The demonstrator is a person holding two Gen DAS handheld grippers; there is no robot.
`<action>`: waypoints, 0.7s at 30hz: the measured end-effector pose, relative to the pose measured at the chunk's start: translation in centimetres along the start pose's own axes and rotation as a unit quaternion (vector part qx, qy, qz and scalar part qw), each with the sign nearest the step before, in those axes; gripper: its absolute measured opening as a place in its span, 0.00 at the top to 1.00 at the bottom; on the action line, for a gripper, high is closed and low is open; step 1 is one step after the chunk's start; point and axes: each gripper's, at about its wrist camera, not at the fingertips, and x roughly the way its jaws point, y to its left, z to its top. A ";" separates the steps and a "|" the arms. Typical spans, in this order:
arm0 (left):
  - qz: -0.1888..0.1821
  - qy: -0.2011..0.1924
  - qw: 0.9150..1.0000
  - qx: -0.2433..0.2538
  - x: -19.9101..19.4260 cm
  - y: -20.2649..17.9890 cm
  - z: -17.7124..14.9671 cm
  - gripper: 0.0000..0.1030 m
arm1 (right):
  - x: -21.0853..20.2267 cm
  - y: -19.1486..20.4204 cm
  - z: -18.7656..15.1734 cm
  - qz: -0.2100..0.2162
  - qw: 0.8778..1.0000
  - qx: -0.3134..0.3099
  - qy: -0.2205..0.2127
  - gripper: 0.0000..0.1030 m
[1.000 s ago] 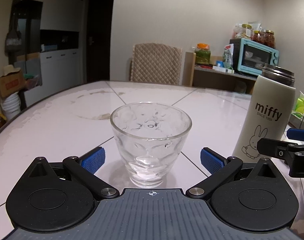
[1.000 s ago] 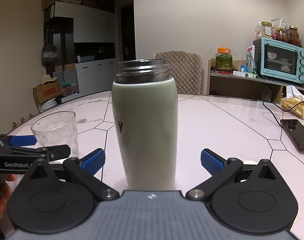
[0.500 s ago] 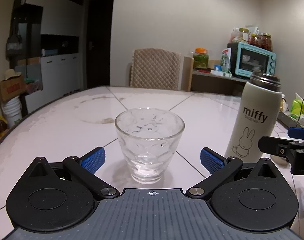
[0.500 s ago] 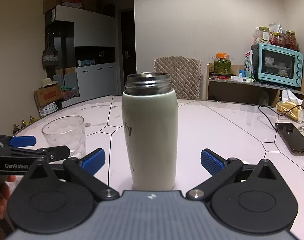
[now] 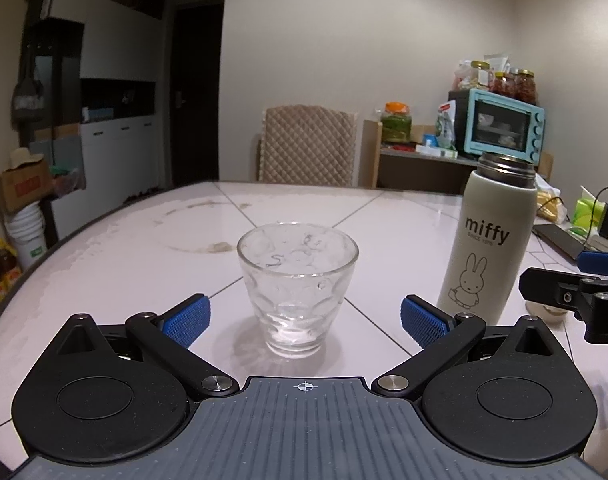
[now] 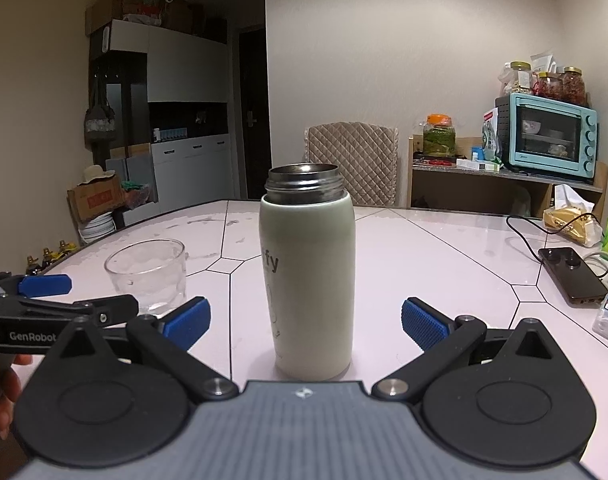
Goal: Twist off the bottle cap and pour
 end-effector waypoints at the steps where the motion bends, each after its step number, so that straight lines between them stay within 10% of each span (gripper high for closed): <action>1: -0.001 0.000 1.000 0.000 -0.2 0.0 0.0 0.00 | -0.2 0.1 0.0 0.000 1.000 0.000 -0.001 0.00; 21: -0.006 -0.006 1.000 0.016 -3.4 -0.4 -0.8 0.00 | -3.2 0.7 -1.0 -0.003 1.000 0.014 -0.008 0.00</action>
